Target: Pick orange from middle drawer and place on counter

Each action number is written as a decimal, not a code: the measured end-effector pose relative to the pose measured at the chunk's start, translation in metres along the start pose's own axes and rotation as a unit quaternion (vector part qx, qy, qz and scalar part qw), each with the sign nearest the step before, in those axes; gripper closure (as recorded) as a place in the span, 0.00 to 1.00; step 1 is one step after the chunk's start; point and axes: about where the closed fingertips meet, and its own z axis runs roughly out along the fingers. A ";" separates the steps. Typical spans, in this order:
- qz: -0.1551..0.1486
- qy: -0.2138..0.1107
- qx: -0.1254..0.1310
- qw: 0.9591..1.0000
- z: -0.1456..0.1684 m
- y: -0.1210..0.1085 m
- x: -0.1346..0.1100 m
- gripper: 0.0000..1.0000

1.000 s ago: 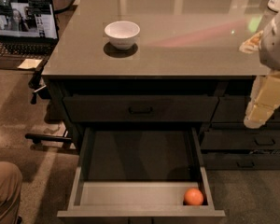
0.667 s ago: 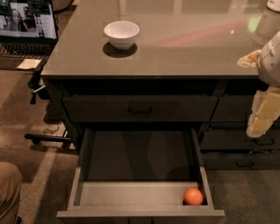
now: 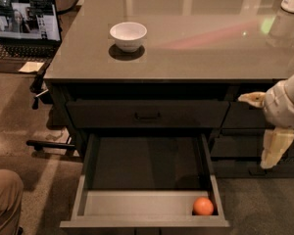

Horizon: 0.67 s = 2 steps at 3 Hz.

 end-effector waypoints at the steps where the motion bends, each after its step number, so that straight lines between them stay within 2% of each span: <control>1: -0.067 -0.023 0.000 0.998 0.052 0.011 0.014 0.00; 2: -0.144 -0.046 -0.025 0.988 0.104 0.021 0.022 0.00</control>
Offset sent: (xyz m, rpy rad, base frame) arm 0.0032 0.0045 -0.1759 0.0421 -0.0010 0.5301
